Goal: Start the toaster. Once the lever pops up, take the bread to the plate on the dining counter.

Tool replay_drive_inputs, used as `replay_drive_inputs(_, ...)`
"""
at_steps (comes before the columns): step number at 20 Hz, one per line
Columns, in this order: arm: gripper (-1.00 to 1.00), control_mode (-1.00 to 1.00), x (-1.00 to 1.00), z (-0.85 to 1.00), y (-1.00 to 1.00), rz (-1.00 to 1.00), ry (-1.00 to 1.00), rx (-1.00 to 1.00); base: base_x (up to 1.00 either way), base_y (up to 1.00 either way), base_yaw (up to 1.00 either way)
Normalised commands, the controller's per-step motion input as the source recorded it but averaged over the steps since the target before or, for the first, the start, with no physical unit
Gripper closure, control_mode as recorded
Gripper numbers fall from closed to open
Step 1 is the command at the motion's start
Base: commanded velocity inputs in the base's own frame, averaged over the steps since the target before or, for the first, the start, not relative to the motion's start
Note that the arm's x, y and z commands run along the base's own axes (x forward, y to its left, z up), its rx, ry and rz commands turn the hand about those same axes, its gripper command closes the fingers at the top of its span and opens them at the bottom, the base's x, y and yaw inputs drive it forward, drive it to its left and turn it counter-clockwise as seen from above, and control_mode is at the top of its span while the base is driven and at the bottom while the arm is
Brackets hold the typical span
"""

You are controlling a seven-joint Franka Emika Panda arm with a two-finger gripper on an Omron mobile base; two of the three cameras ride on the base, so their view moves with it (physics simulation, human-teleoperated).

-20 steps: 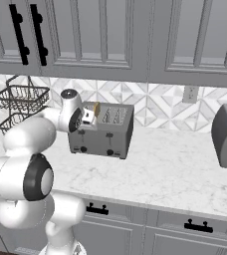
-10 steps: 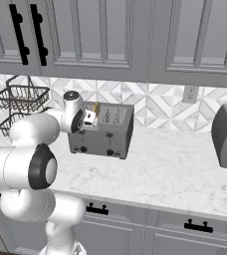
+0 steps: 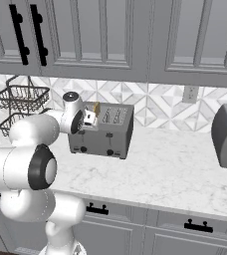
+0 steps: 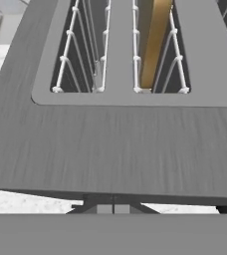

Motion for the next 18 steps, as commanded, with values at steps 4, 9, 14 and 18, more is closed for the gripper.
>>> replay_drive_inputs(4,1.0,-1.0,0.05,-0.81,0.11,0.0,0.0,0.0,0.0,0.0,0.0)
replay_drive_inputs(9,1.0,-1.0,0.04,-1.0,0.22,0.0,0.03,0.0,0.0,0.0,0.0)
replay_drive_inputs(14,1.0,-1.0,0.0,-1.0,0.05,0.01,0.1,-0.08,0.0,0.0,0.0)
replay_drive_inputs(18,1.0,-1.0,-0.21,-1.0,0.01,0.0,0.2,-0.22,0.0,0.0,0.0)
